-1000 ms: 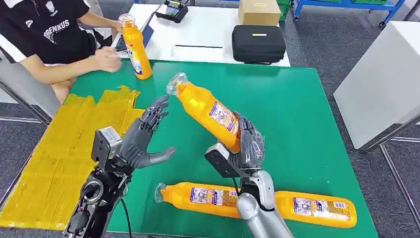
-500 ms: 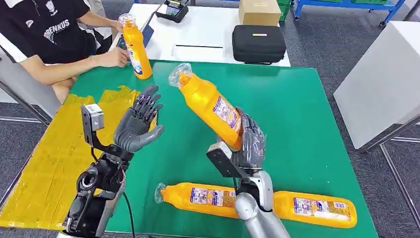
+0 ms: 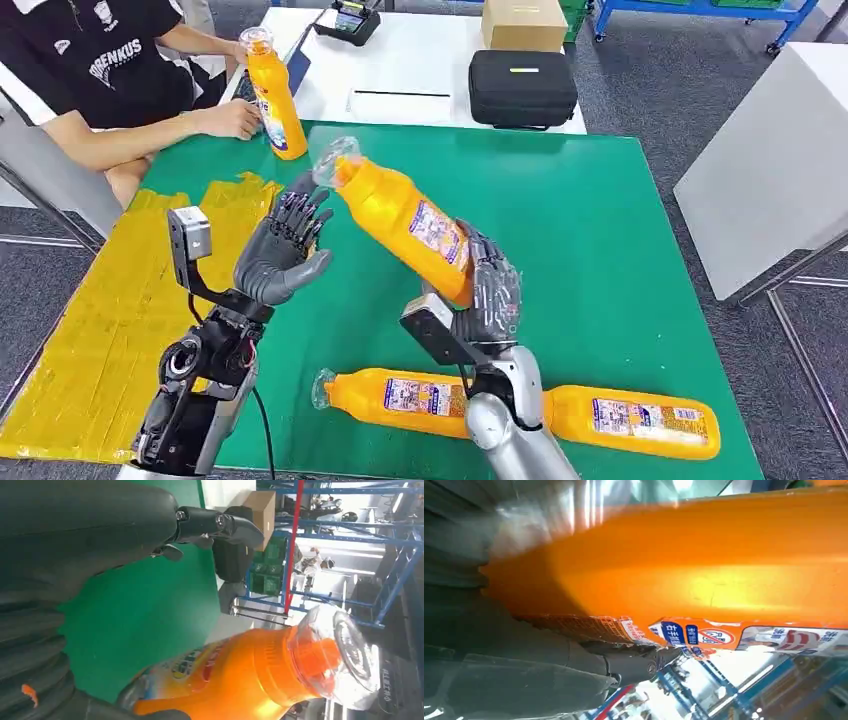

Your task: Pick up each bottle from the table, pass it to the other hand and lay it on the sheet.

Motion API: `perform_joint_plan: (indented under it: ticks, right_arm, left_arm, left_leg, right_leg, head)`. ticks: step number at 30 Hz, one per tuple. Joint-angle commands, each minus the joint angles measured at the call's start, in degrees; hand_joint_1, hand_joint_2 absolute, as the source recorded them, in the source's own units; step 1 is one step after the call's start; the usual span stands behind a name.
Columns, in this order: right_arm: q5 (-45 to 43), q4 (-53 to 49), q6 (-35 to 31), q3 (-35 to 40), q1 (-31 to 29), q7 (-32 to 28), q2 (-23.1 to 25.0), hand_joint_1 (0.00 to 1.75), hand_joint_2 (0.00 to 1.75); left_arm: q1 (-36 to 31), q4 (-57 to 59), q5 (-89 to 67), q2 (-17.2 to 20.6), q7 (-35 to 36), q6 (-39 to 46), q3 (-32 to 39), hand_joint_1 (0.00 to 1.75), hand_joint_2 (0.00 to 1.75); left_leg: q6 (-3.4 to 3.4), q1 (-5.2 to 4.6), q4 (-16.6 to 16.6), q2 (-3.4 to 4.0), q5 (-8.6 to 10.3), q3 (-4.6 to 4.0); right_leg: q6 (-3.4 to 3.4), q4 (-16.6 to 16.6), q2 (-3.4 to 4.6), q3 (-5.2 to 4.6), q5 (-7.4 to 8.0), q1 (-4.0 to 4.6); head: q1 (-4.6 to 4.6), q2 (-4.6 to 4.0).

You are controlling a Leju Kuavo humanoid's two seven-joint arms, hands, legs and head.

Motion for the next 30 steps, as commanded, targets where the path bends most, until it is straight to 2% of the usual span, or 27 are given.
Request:
perform_joint_plan:
  ticks: [1,15,17,20,22,24,26,30]
  right_arm:
    - [1.24,5.53,0.93,3.54,-3.05,0.94,0.23,1.75,1.75]
    - [3.19,10.05,2.91,7.50,-5.15,0.59,1.29,1.75,1.75]
    - [3.49,11.18,3.74,8.83,-5.52,0.46,1.40,1.75,1.75]
    - [3.53,11.75,4.19,9.86,-5.73,0.36,1.69,1.75,1.75]
    - [3.45,12.34,4.55,11.13,-6.03,-0.03,1.89,1.75,1.75]
    - [3.42,12.41,4.48,11.28,-6.03,-0.03,2.03,1.75,1.75]
    - [3.42,12.41,4.48,11.28,-6.03,-0.03,2.03,1.75,1.75]
    - [2.82,12.67,4.85,12.53,-6.42,-0.98,2.01,1.75,1.75]
  left_arm:
    - [-2.48,3.36,0.80,0.41,0.07,-0.37,-1.61,0.00,1.75]
    - [-0.85,-0.27,4.73,1.12,0.00,-3.38,-3.50,0.00,1.75]
    - [-1.05,-0.19,5.15,1.12,0.07,-3.49,-4.01,0.00,1.75]
    - [-1.31,-0.09,5.57,1.09,0.13,-3.64,-4.21,0.00,1.75]
    - [-1.68,0.31,5.92,0.94,0.22,-3.59,-4.38,0.00,1.75]
    - [-1.80,0.48,5.92,0.90,0.22,-3.54,-4.41,0.00,1.75]
    - [-1.80,0.48,5.92,0.90,0.22,-3.54,-4.41,0.00,1.75]
    - [-2.30,1.30,7.20,0.87,0.46,-4.03,-4.37,0.00,1.75]
  left_leg:
    - [-0.16,0.04,0.00,0.13,-0.17,0.38]
    - [-0.09,0.04,-0.02,0.12,-0.07,0.15]
    - [-0.18,0.06,0.01,0.21,-0.20,0.40]
    - [-0.11,0.04,-0.03,0.10,-0.09,0.21]
    - [-0.18,0.05,0.01,0.16,-0.19,0.40]
    - [-0.09,0.03,-0.03,0.08,-0.06,0.13]
    - [-0.18,0.06,0.01,0.14,-0.19,0.37]
    - [-0.08,0.02,-0.03,0.04,-0.04,0.11]
  right_leg:
    - [-0.15,-0.02,0.00,0.37,-0.13,0.06]
    - [-0.09,-0.03,0.06,0.14,-0.03,0.05]
    - [-0.17,0.00,0.08,0.38,-0.14,0.08]
    - [-0.10,-0.04,0.03,0.21,-0.06,0.05]
    - [-0.17,0.01,0.04,0.38,-0.15,0.07]
    - [-0.09,-0.02,0.02,0.13,-0.03,0.03]
    - [-0.17,0.02,0.02,0.36,-0.15,0.08]
    - [-0.08,-0.02,-0.01,0.11,-0.03,0.02]
  head:
    - [-0.02,0.00]
    - [0.00,0.00]
    - [0.00,0.00]
    - [0.00,0.00]
    - [0.00,0.00]
    - [0.00,0.00]
    - [0.00,0.00]
    - [-0.02,0.00]
